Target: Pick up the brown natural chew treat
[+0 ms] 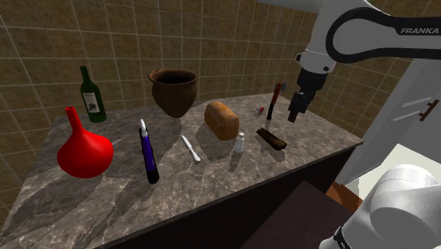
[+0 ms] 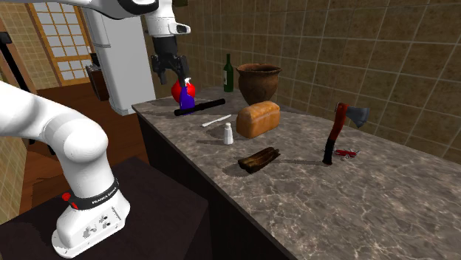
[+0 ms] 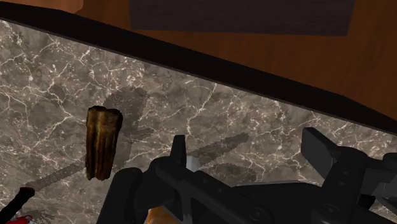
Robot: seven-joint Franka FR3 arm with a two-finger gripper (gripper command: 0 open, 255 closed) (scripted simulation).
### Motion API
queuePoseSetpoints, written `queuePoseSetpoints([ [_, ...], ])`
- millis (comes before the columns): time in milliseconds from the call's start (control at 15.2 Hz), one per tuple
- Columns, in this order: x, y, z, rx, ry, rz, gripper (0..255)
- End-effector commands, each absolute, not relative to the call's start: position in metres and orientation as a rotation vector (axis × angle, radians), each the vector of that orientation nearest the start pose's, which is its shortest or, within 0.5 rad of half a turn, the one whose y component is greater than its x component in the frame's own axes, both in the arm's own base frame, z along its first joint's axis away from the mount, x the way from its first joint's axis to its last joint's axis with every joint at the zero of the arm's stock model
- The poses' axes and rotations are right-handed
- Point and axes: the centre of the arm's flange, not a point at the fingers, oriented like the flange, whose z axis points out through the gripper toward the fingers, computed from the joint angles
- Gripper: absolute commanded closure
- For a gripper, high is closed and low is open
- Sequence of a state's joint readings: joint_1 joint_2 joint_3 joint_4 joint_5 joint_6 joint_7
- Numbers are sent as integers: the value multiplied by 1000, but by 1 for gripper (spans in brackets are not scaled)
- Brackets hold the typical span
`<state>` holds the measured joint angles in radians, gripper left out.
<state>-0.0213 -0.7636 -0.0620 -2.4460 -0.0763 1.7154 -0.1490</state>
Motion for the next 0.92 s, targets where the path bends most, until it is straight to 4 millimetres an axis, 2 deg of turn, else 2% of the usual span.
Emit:
queuePoseSetpoints([
  [0, 322, -38, 553, -3174, -146, -45, 0],
  [858, 446, -120, 456, -3214, 14, 91, 0],
])
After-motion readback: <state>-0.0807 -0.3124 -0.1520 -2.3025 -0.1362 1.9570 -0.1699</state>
